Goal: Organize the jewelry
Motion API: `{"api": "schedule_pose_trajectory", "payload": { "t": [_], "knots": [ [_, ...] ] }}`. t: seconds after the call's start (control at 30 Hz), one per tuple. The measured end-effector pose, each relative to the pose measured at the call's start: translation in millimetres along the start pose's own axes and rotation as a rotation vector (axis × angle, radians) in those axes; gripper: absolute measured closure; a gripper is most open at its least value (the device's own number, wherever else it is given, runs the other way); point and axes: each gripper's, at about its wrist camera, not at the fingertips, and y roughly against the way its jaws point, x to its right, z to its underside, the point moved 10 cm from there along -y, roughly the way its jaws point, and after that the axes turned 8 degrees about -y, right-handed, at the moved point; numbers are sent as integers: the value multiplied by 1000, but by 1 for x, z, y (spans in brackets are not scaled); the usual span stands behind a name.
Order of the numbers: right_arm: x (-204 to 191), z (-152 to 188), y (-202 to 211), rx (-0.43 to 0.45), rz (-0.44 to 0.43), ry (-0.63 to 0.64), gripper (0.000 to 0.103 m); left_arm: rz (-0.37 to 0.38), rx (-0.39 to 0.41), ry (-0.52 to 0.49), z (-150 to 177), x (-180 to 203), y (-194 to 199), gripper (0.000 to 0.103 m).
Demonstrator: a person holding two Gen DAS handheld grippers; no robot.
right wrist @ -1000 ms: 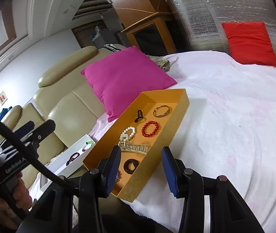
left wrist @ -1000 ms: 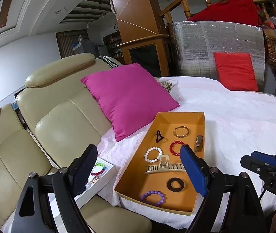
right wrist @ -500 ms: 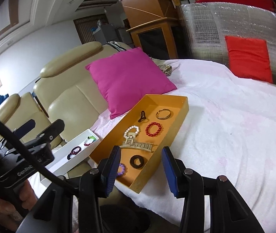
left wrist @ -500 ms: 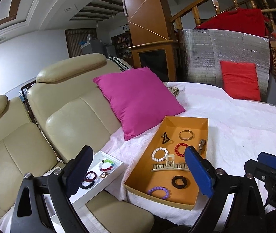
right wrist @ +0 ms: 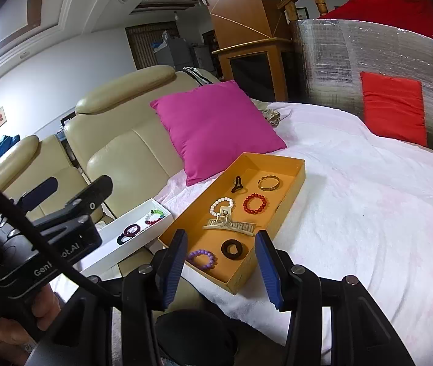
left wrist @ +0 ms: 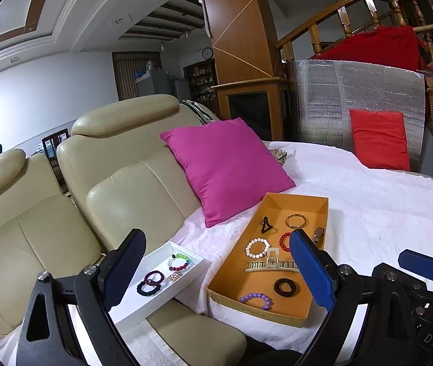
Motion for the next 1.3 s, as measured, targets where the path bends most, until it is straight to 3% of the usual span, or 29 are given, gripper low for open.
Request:
{"api": "schedule_pose_trajectory", "payload": {
  "t": [1.3],
  "knots": [
    [-1, -5, 12, 33, 58, -10, 53, -6, 16, 19, 0, -13, 12, 8]
  ]
}}
